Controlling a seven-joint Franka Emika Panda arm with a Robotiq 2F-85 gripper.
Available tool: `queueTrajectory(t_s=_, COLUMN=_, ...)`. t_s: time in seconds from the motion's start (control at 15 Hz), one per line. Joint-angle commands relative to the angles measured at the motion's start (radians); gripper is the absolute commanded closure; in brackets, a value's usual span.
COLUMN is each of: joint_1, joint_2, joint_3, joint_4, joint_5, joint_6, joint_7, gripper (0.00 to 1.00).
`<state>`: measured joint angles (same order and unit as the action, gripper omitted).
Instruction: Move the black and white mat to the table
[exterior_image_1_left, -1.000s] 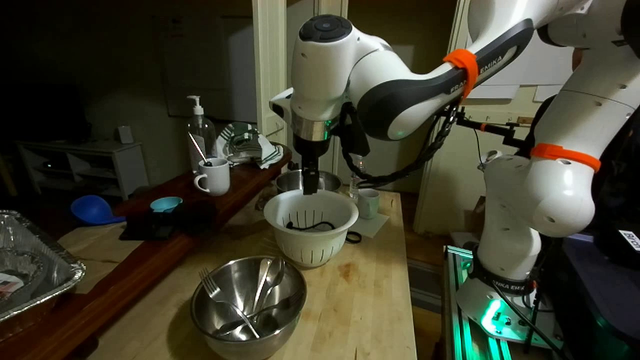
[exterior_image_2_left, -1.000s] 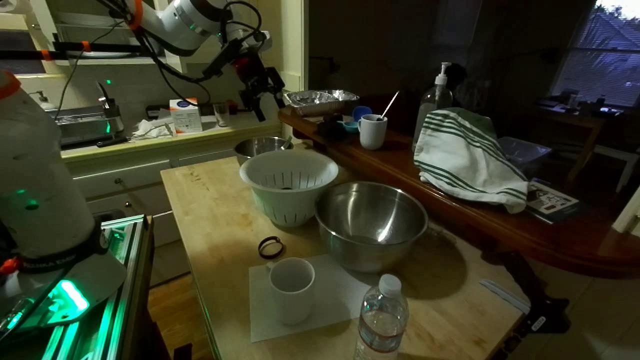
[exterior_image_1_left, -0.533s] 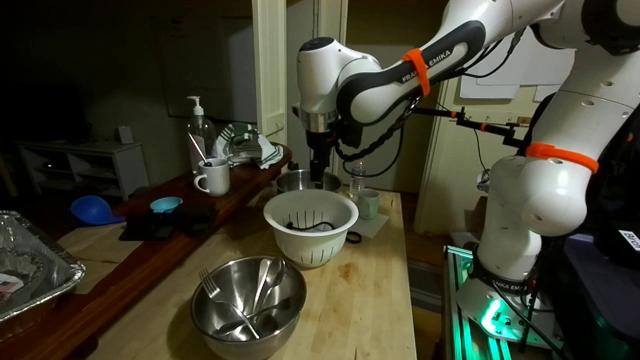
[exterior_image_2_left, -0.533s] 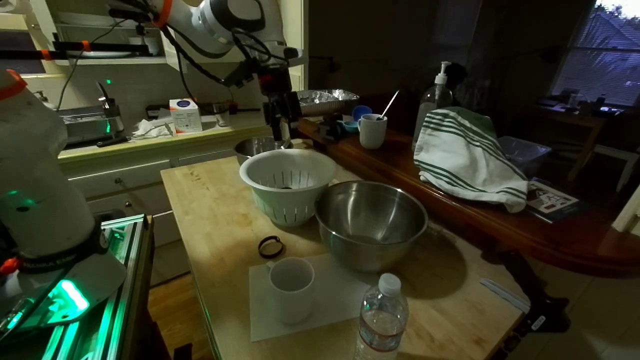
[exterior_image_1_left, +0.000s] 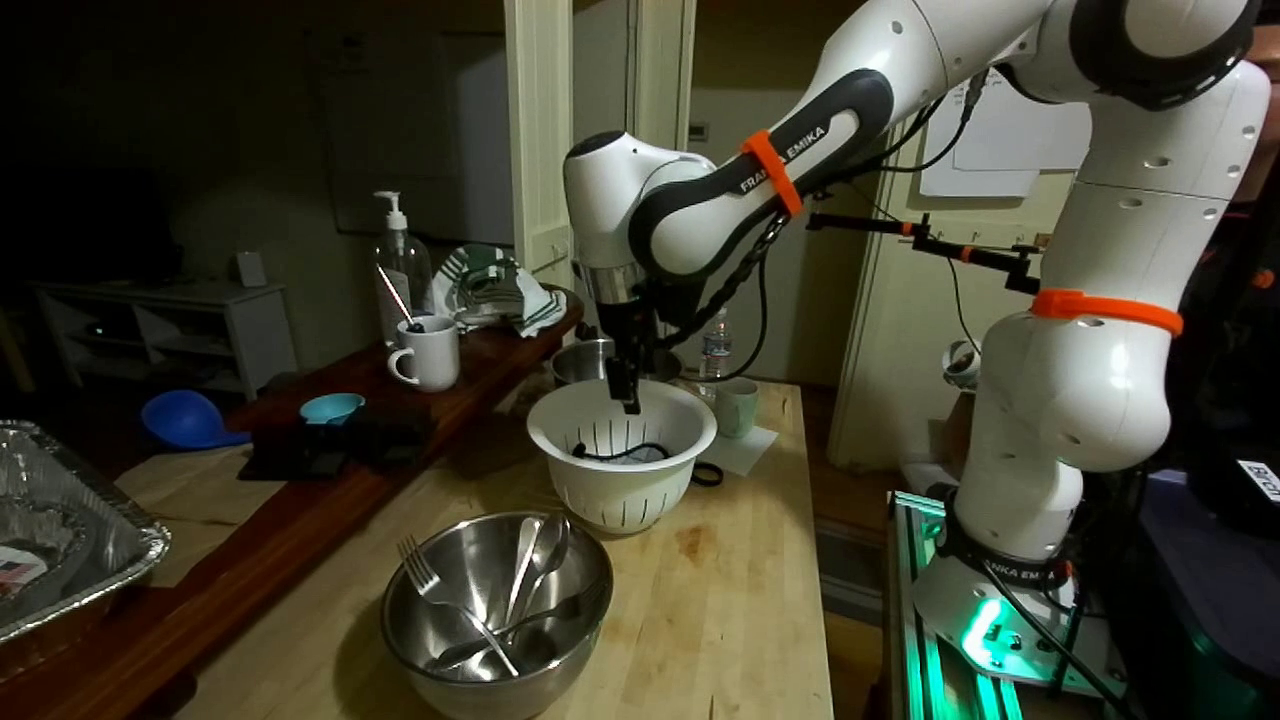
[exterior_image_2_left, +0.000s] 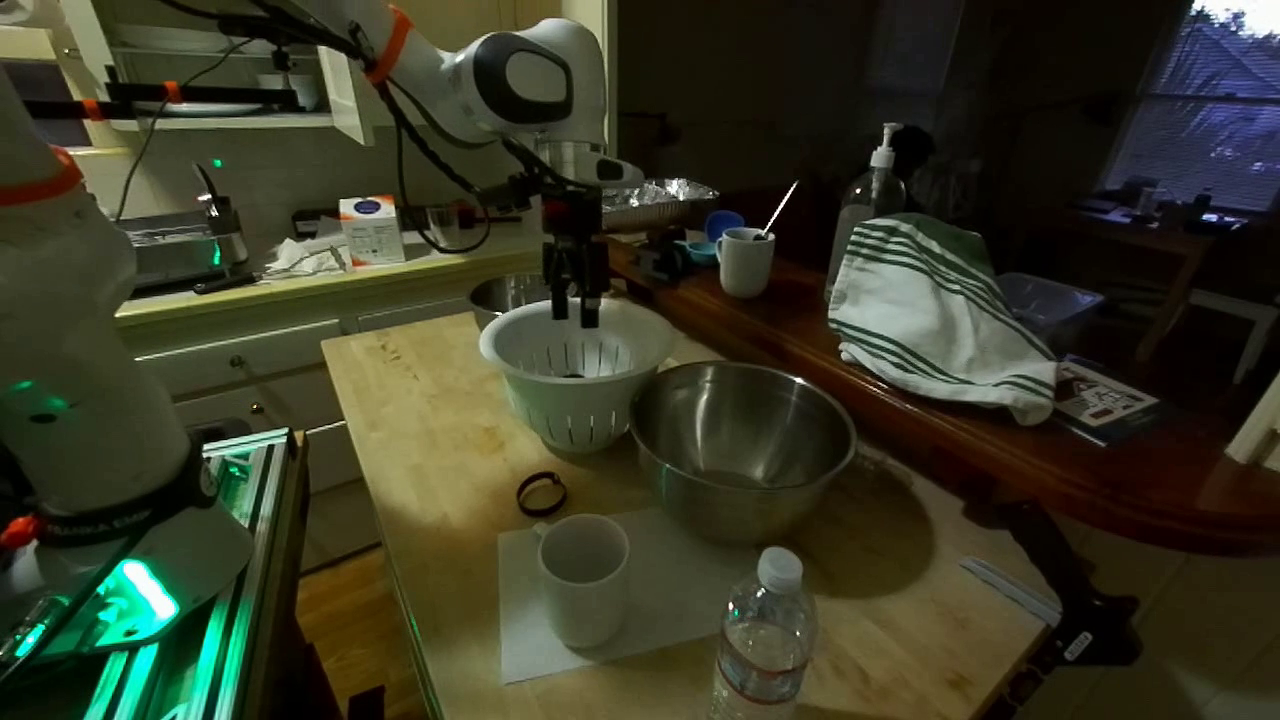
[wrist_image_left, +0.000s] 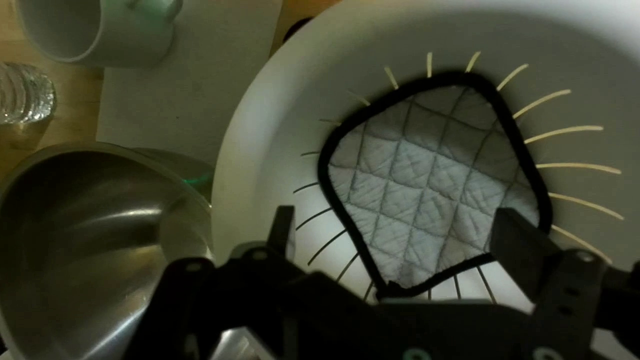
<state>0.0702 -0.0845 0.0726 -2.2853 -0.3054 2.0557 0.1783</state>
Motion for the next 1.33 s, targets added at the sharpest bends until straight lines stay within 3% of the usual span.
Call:
queueTrajectory(t_s=0.0, joint_1=-0.004, joint_2=0.015, joint_3=0.002, joint_4=0.016, joint_5=0.001, joint_6=-0.025, joint_7=-0.005, gripper=0.00)
queueTrajectory(t_s=0.13, joint_1=-0.005, joint_2=0.030, joint_3=0.000, joint_4=0.039, joint_5=0.001, joint_6=-0.052, joint_7=-0.012, gripper=0.00)
queueTrajectory(t_s=0.33, joint_1=0.013, joint_2=0.056, joint_3=0.016, joint_4=0.049, joint_5=-0.035, joint_6=-0.036, joint_7=-0.173, gripper=0.00)
queueTrajectory(t_s=0.6, joint_1=0.026, joint_2=0.103, joint_3=0.035, joint_4=0.054, joint_5=-0.118, joint_6=-0.043, joint_7=-0.284, gripper=0.00)
queueTrajectory(t_s=0.93, joint_1=0.025, joint_2=0.089, joint_3=0.031, joint_4=0.044, joint_5=-0.108, joint_6=-0.050, joint_7=-0.241, gripper=0.00)
queueTrajectory(t_s=1.27, joint_1=0.018, joint_2=0.089, joint_3=0.024, joint_4=-0.018, joint_5=-0.241, joint_6=0.210, joint_7=-0.410, gripper=0.00)
